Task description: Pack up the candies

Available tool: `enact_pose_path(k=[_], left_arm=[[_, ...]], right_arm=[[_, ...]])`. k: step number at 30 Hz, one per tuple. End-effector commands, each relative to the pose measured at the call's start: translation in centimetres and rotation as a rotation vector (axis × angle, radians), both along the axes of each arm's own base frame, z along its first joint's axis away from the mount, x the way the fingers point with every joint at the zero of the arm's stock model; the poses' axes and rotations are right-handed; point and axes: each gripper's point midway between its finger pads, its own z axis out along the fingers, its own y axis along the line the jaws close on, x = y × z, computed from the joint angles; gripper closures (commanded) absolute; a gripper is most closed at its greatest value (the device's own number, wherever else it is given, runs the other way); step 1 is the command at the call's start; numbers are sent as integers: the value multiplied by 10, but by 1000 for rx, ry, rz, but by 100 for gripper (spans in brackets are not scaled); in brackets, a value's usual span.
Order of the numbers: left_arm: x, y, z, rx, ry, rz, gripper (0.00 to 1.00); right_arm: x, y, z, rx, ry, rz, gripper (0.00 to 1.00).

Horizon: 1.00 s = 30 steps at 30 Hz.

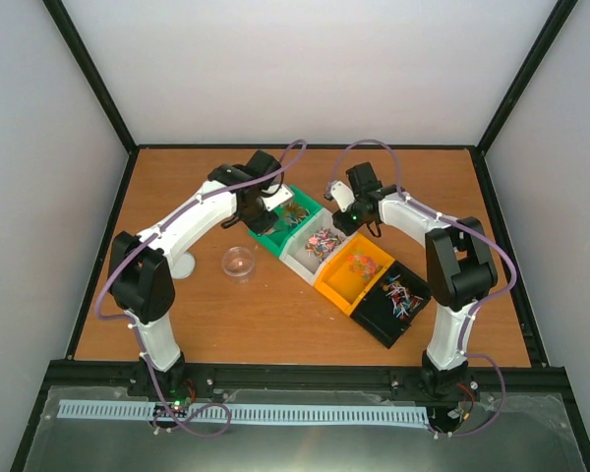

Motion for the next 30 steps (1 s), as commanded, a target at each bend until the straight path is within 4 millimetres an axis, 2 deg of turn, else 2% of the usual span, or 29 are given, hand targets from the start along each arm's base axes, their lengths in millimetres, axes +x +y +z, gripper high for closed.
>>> enact_pose_path(k=[1,3,8,12,23,30], left_arm=[[9,4,14,2,-34,46,99],[10,3,13,5,-36,48,99],[12,4,8,16,-39,44,99],[15,6,5,29,-48,45,99],[33,-7,-11,46,-32,12,99],[44,-19,-38,49,24,-12,99]], right_arm=[[5,-3,0,-13,-31,-37,71],[6,-5,-1,-17,-36,-45,78],[7,-5,2,-11,-46,-51,85],[7,-6,0,-15,-47,-55,97],[5,-5,-5,-12,-47,-30,97],[2,-2,-7,-4,-46,-1,97]])
